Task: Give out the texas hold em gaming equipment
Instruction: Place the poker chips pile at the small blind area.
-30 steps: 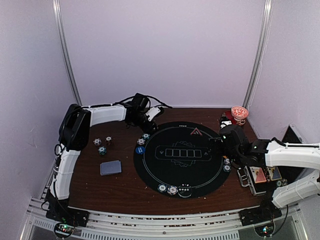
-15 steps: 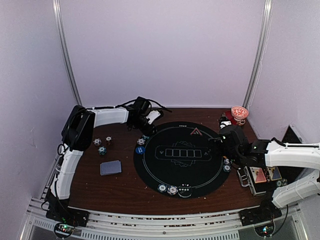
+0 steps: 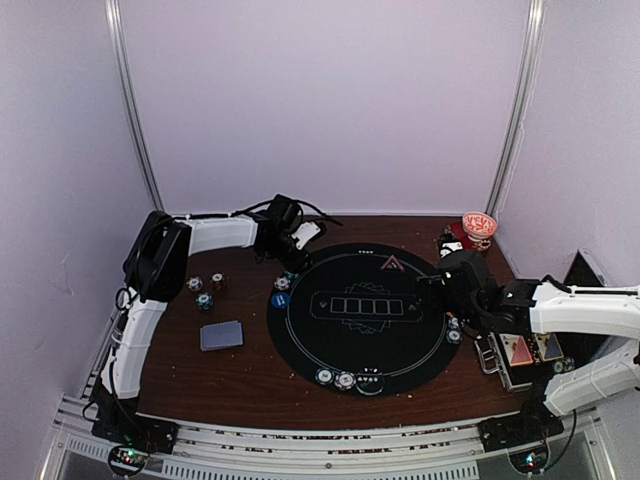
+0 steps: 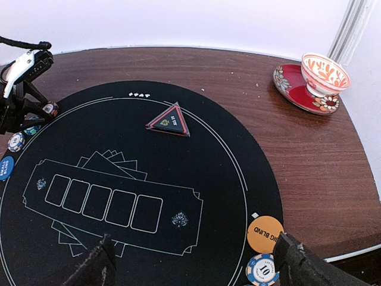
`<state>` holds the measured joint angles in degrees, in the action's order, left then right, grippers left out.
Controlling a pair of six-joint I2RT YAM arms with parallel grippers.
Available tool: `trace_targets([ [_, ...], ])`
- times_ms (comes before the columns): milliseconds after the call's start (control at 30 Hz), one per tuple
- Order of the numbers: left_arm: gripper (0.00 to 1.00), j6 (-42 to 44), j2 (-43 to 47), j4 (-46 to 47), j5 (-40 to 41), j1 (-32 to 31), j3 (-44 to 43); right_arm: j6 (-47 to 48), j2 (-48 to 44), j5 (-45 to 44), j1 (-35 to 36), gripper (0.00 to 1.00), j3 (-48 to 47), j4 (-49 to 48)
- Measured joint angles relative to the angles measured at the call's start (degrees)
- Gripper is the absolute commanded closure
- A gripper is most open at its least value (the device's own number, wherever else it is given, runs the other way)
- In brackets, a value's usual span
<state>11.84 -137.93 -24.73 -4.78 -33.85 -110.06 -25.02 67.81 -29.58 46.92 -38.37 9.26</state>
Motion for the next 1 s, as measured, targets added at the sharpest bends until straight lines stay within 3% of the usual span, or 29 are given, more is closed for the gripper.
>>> trace_targets([
  [400, 0.66, 0.00, -0.52, -0.02, 0.11, 0.00, 0.00, 0.00, 0.02, 0.00, 0.02, 0.07, 0.00, -0.02],
  [1000, 0.42, 0.00, -0.52, -0.20, 1.11, 0.02, -0.11, 0.02, 0.02, 0.00, 0.04, 0.07, 0.00, -0.02],
])
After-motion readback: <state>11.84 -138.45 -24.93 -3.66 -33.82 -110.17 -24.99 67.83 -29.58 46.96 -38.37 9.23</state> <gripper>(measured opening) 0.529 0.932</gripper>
